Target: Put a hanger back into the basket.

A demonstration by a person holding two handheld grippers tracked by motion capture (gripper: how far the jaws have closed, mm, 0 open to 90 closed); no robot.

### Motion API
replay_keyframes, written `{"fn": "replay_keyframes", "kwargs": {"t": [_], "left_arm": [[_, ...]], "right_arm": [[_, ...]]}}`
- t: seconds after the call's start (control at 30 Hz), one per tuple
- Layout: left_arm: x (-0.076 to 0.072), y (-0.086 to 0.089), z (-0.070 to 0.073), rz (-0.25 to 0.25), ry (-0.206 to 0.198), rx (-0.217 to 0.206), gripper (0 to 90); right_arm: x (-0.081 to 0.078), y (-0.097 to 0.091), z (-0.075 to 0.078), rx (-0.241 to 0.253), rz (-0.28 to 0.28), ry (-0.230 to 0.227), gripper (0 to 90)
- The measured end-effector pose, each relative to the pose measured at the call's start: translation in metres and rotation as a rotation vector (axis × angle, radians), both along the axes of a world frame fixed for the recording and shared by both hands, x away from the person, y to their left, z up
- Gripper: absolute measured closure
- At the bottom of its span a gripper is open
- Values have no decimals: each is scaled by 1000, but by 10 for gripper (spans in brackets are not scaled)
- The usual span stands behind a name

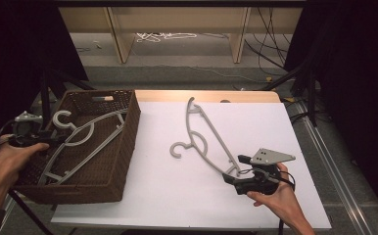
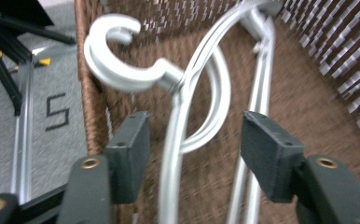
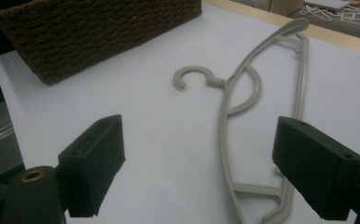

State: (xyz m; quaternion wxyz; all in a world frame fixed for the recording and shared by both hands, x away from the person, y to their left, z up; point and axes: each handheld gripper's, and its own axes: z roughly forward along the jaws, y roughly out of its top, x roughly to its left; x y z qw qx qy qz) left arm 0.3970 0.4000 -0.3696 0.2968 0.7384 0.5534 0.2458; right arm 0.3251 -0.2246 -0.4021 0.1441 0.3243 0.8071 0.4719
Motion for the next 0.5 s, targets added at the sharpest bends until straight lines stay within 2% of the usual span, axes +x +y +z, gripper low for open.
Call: {"fn": "replay_keyframes", "kwargs": {"t": [0.07, 0.13, 0.17, 0.23, 0.33, 0.4, 0.5], "left_arm": [[-7, -7, 6, -10, -36, -18, 379], [-14, -15, 10, -12, -76, -58, 335], [-16, -21, 12, -4, -105, -99, 318], [-22, -30, 16, -8, -139, -148, 281], [-28, -45, 20, -44, -156, -216, 232], [-33, -56, 24, -76, -174, -246, 219], [-41, -74, 30, -107, -215, -298, 193]], "right_arm": [[0, 0, -1, -3, 1, -2, 178], [0, 1, -3, 3, -3, -11, 178], [0, 1, -2, 2, -2, -5, 178], [0, 2, -2, 8, -4, -12, 178], [0, 2, -2, 15, -10, -16, 175], [0, 2, -3, 16, -11, -17, 175], [0, 3, -4, 16, -14, -14, 175]]}}
